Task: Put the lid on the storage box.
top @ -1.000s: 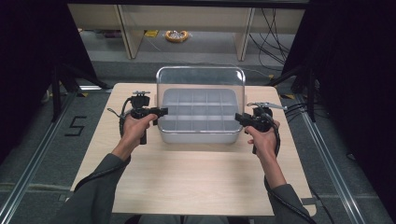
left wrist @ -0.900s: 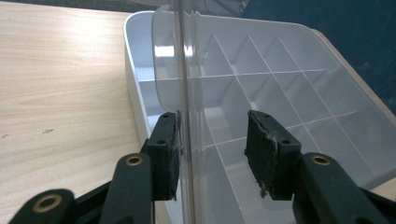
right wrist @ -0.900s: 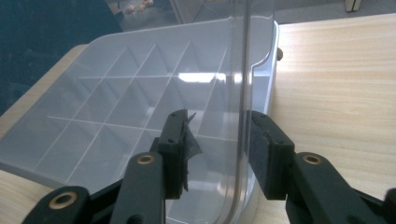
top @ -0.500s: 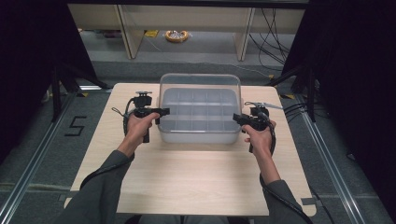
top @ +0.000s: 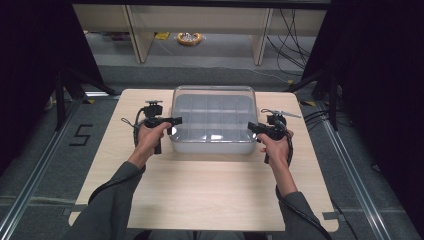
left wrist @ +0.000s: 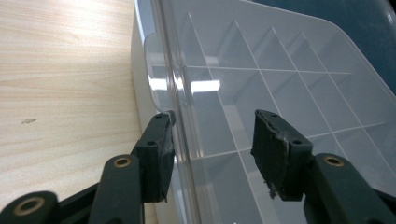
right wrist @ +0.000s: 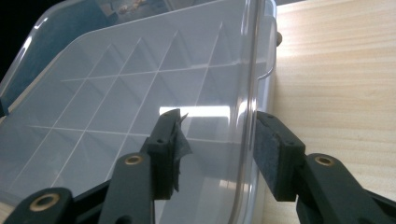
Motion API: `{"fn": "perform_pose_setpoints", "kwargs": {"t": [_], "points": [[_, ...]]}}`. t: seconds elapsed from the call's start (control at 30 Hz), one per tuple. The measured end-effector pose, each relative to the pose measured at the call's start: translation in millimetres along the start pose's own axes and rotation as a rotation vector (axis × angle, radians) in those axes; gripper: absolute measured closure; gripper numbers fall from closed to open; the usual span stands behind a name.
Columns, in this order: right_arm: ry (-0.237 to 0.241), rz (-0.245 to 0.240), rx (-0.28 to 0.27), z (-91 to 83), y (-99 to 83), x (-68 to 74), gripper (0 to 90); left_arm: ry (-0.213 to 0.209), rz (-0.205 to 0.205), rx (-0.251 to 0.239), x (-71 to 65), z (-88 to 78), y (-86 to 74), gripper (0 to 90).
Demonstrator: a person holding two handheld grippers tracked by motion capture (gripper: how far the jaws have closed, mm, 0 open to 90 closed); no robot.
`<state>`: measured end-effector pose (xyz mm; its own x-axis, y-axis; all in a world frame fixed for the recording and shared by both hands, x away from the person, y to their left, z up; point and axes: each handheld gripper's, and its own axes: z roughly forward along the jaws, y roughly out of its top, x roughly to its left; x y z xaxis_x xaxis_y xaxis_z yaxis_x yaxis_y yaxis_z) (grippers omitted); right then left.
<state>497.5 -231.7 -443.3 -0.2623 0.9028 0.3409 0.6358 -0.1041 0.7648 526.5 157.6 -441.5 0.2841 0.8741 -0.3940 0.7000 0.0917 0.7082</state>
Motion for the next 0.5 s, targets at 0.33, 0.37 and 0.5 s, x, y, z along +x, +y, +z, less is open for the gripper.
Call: {"fn": "perform_pose_setpoints", "kwargs": {"t": [0.33, 0.37, 0.5], "points": [[-0.003, 0.009, 0.007, 1.0, 1.1, 1.2, 52.9, 0.028, 0.025, -0.019, -4.9, 1.2, -2.2, 46.5], [-0.019, 0.001, 0.005, 1.8, 1.0, 2.0, 52.1, 0.032, 0.035, -0.018, -5.4, 1.2, -2.5, 46.1], [-0.035, 0.02, 0.025, 3.2, 2.3, 7.2, 50.6, 0.041, 0.048, -0.024, -6.4, 1.4, -2.9, 45.5]]}}
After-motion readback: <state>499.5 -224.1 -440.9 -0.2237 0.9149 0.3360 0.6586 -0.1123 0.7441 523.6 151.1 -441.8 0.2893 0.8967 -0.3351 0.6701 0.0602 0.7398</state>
